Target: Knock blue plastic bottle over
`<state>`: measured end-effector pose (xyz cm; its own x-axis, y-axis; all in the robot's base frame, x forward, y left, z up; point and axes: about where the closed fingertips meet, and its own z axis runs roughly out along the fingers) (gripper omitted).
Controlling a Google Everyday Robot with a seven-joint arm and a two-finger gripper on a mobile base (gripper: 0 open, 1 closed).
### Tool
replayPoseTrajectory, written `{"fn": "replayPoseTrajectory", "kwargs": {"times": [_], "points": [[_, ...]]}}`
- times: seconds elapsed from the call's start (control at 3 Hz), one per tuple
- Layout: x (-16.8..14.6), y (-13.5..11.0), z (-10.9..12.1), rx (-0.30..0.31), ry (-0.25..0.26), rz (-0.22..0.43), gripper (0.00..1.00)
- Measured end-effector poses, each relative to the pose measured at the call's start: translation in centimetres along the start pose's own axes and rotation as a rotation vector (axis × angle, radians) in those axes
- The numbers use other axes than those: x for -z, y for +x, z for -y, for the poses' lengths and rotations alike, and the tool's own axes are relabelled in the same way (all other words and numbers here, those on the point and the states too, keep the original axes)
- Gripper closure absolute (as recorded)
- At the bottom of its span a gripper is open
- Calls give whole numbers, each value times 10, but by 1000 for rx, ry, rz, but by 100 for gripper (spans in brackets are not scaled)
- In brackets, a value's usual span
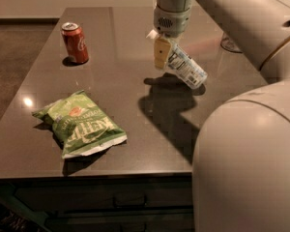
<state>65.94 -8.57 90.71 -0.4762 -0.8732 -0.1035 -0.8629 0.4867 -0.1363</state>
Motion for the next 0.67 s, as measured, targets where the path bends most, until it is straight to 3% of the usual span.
{"fn": "replayPoseTrajectory", "kwargs": {"times": [0.33, 0.67], "points": [[-11, -3, -2, 18, -7, -23, 11], [-21, -1, -5, 25, -20, -42, 0]]}}
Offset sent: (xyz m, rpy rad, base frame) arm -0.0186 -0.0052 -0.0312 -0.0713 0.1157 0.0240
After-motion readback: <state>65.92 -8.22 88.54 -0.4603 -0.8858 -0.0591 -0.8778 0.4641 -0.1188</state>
